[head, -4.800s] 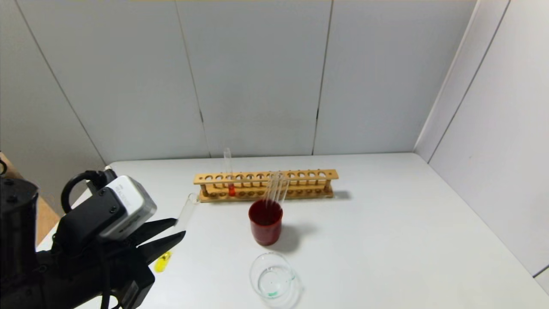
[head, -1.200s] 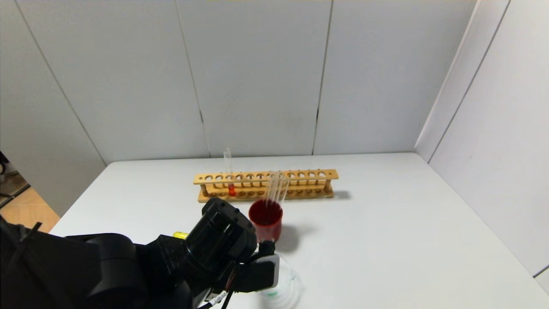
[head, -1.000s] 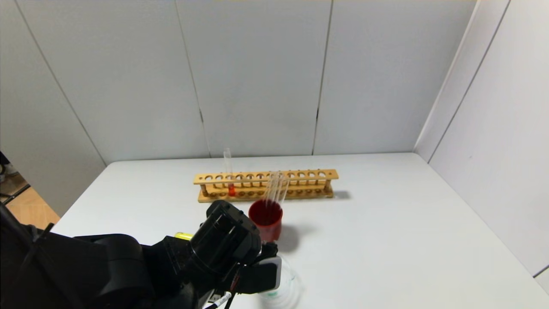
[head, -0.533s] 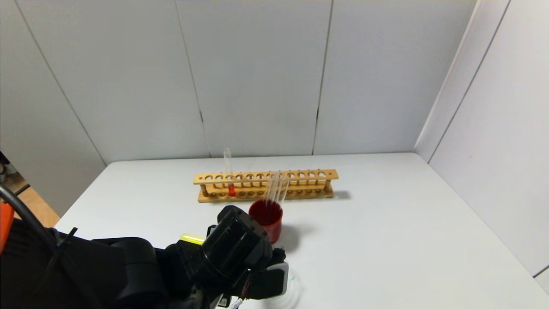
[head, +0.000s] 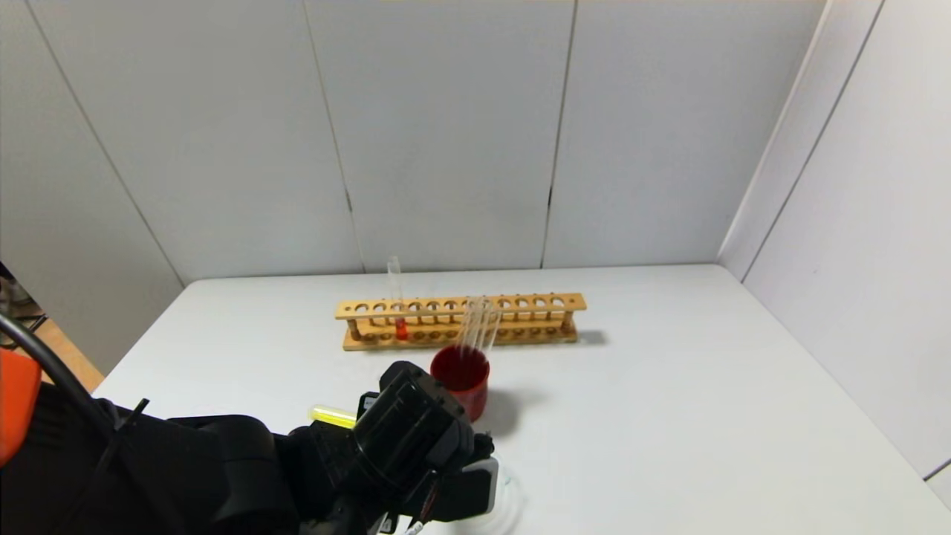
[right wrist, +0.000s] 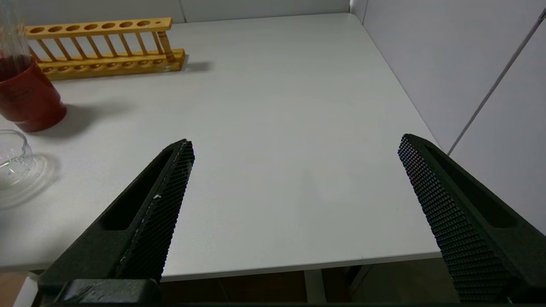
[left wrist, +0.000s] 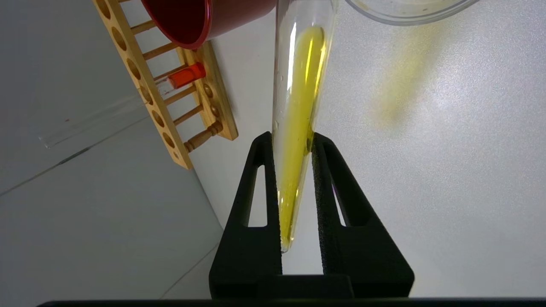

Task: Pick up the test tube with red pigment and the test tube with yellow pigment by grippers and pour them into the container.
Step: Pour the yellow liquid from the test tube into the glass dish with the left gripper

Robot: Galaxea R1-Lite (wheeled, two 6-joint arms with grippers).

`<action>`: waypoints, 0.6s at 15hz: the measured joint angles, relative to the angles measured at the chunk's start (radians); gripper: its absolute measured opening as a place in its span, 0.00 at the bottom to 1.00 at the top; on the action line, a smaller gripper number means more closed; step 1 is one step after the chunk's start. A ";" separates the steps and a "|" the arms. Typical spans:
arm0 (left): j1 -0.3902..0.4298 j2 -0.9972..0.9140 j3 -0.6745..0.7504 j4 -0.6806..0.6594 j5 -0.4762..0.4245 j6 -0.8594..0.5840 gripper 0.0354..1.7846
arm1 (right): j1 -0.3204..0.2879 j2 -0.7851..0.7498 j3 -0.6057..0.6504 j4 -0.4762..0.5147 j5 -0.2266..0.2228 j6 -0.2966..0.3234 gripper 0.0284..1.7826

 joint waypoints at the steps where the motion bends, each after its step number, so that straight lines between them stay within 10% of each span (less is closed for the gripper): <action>1: 0.000 -0.005 0.006 0.000 0.004 0.000 0.15 | 0.000 0.000 0.000 0.000 0.000 0.000 0.98; 9: 0.004 -0.021 -0.001 0.008 0.009 0.052 0.15 | 0.000 0.000 0.000 0.000 0.000 0.000 0.98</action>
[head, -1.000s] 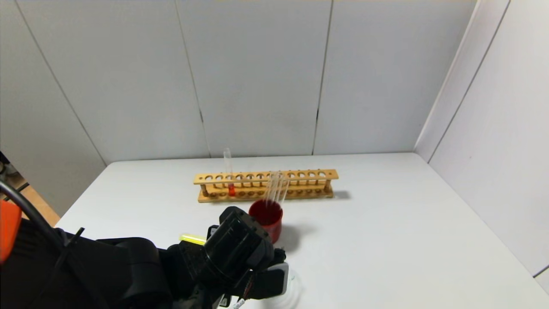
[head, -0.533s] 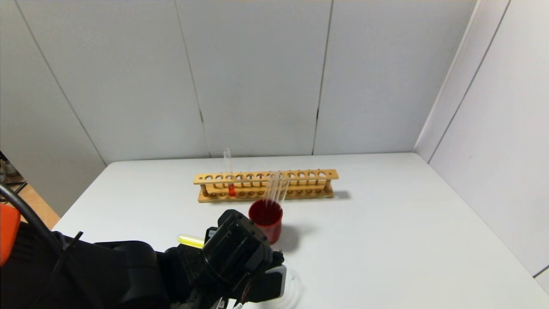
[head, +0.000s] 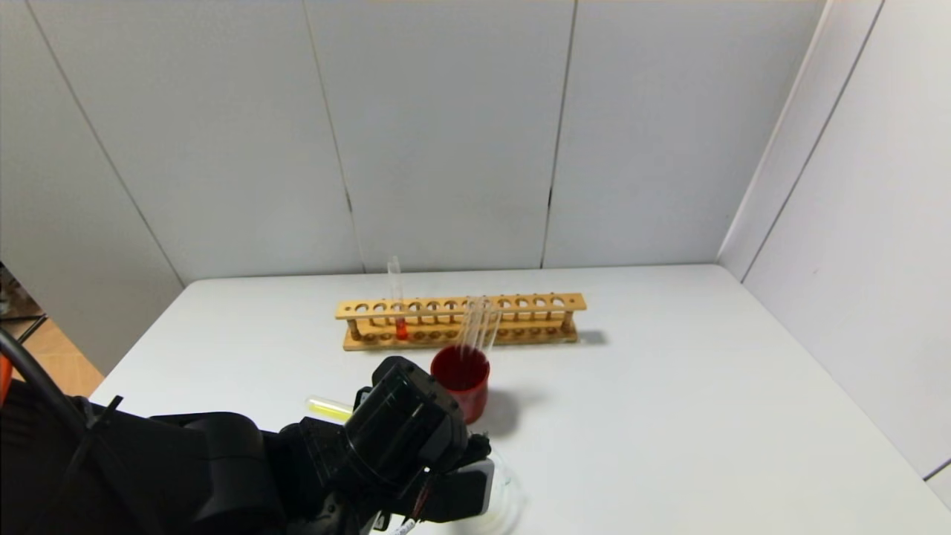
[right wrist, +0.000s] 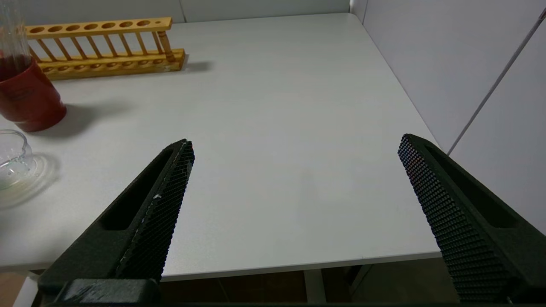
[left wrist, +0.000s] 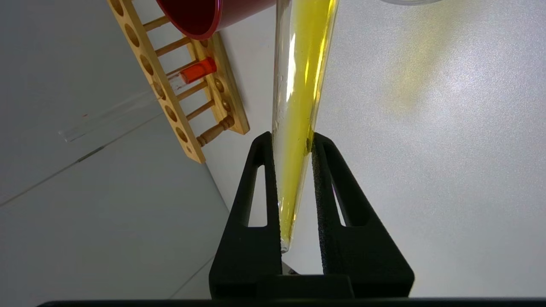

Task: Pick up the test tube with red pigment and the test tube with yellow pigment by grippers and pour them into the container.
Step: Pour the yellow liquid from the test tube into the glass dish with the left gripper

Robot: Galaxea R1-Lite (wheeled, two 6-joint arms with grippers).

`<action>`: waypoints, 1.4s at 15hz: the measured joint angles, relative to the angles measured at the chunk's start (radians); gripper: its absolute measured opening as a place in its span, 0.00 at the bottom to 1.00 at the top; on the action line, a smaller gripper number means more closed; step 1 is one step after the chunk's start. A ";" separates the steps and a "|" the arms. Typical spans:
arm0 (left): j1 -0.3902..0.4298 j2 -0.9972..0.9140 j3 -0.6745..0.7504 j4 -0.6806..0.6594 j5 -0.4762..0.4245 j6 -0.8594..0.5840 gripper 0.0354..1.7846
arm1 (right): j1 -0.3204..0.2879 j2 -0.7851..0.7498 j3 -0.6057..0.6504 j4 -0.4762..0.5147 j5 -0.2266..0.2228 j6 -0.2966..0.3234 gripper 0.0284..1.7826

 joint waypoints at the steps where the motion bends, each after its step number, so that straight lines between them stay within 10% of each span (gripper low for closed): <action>1: 0.001 0.000 0.000 0.000 0.000 0.002 0.15 | 0.000 0.000 0.000 0.000 0.000 0.000 0.98; 21: -0.035 0.029 -0.013 0.003 0.069 0.043 0.15 | 0.000 0.000 0.000 0.000 0.000 0.000 0.98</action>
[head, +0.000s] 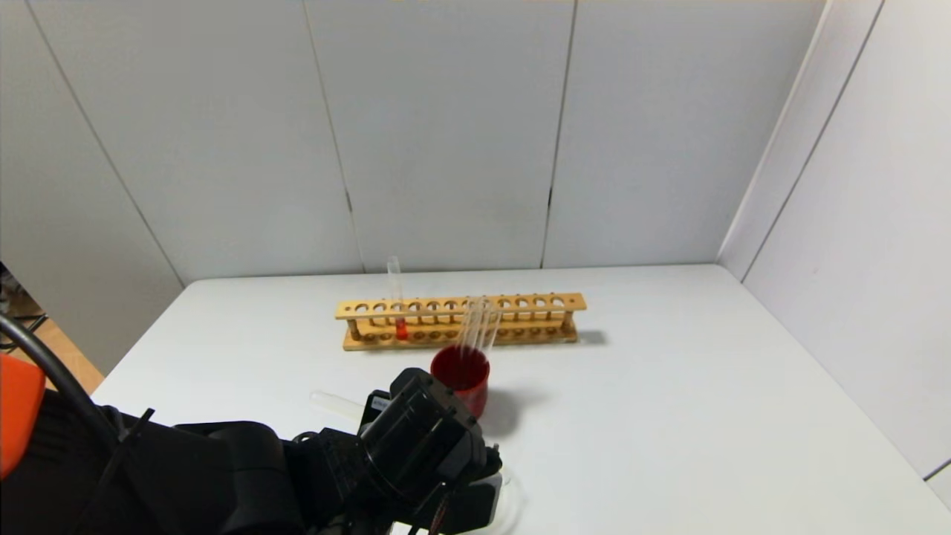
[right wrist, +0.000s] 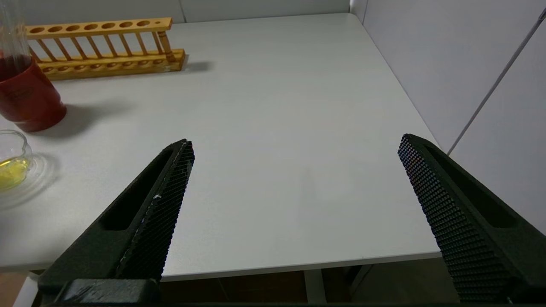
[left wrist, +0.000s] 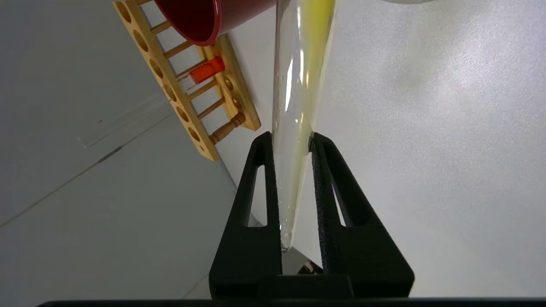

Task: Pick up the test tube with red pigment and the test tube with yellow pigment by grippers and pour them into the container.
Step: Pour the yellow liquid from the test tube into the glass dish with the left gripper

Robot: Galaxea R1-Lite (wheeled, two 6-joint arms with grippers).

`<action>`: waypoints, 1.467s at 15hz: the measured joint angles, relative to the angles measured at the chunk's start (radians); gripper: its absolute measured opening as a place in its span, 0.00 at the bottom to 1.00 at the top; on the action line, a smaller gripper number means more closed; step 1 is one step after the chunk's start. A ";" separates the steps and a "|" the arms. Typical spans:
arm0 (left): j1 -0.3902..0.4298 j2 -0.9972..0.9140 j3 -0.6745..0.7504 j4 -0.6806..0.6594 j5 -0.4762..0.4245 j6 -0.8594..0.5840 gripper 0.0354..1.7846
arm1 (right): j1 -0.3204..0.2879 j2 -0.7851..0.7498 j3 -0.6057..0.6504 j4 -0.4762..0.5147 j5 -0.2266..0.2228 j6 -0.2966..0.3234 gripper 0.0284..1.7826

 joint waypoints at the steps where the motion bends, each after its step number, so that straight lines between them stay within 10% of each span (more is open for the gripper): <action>1: -0.002 0.000 -0.001 0.005 0.001 0.004 0.15 | 0.000 0.000 0.000 0.000 0.000 0.000 0.98; 22: -0.055 0.053 -0.031 0.031 0.050 0.045 0.15 | 0.000 0.000 0.000 0.000 0.000 0.000 0.98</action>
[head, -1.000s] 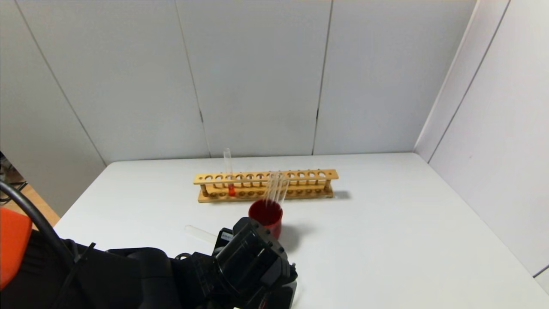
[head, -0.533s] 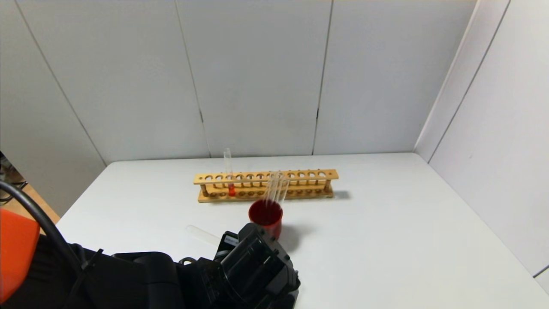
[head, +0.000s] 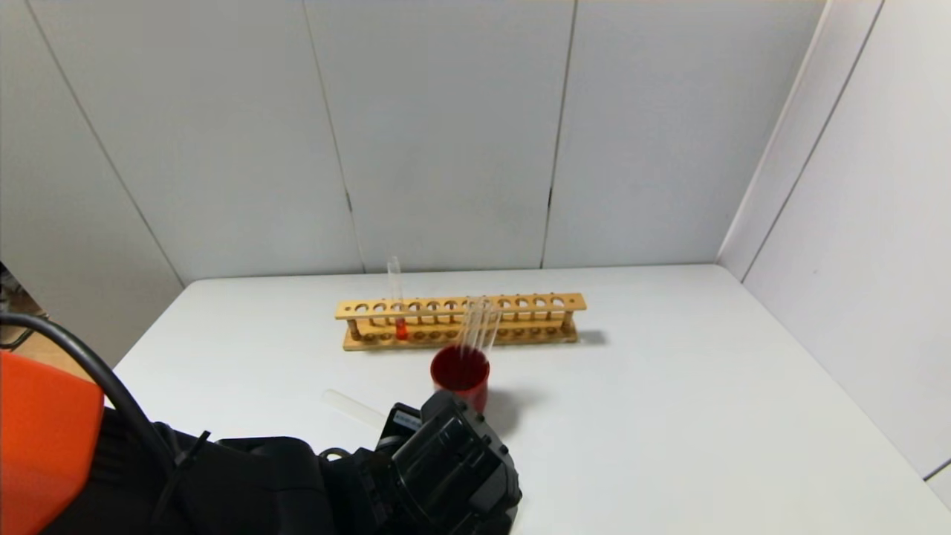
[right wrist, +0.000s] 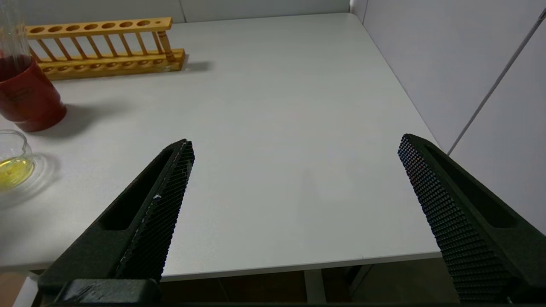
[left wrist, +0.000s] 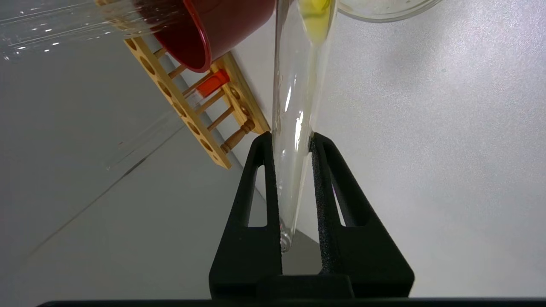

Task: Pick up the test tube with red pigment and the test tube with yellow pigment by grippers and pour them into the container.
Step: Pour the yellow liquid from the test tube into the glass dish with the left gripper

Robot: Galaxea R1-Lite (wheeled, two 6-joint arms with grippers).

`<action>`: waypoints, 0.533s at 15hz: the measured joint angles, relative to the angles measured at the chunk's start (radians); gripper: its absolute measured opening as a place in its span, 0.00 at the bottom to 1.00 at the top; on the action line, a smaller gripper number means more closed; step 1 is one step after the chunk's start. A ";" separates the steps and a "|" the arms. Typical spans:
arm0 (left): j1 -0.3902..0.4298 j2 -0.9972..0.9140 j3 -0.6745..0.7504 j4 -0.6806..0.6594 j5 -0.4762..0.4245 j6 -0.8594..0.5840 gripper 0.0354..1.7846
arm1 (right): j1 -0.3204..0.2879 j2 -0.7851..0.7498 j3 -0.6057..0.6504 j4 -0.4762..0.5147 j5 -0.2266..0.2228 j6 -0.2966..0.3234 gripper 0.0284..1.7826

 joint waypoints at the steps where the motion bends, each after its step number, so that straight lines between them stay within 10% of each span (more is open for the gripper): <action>1: 0.000 0.004 -0.004 0.004 0.000 0.000 0.15 | 0.000 0.000 0.000 0.000 0.000 0.000 0.98; 8: 0.002 0.013 -0.029 0.049 0.022 0.002 0.15 | 0.000 0.000 0.000 0.001 0.000 0.000 0.98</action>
